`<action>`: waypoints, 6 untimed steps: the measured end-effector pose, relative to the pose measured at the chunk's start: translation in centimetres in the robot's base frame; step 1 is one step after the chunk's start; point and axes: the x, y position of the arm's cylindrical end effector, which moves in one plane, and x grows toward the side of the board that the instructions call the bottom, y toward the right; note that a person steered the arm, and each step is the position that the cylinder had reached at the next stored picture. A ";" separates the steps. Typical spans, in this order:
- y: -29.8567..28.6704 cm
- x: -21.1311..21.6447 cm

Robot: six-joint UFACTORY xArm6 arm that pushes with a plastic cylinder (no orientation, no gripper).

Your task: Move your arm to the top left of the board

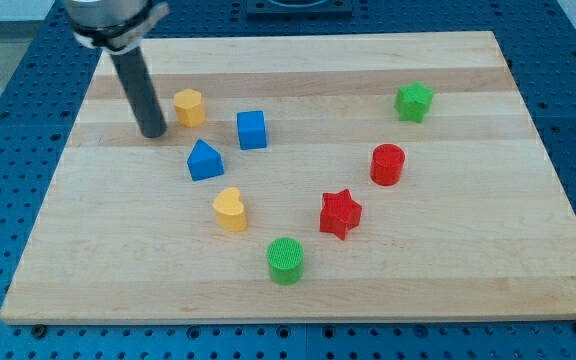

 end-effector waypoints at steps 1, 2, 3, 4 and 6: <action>-2.6 -1.1; -2.8 -4.9; -1.8 -8.6; 0.4 -9.3; 0.5 -9.2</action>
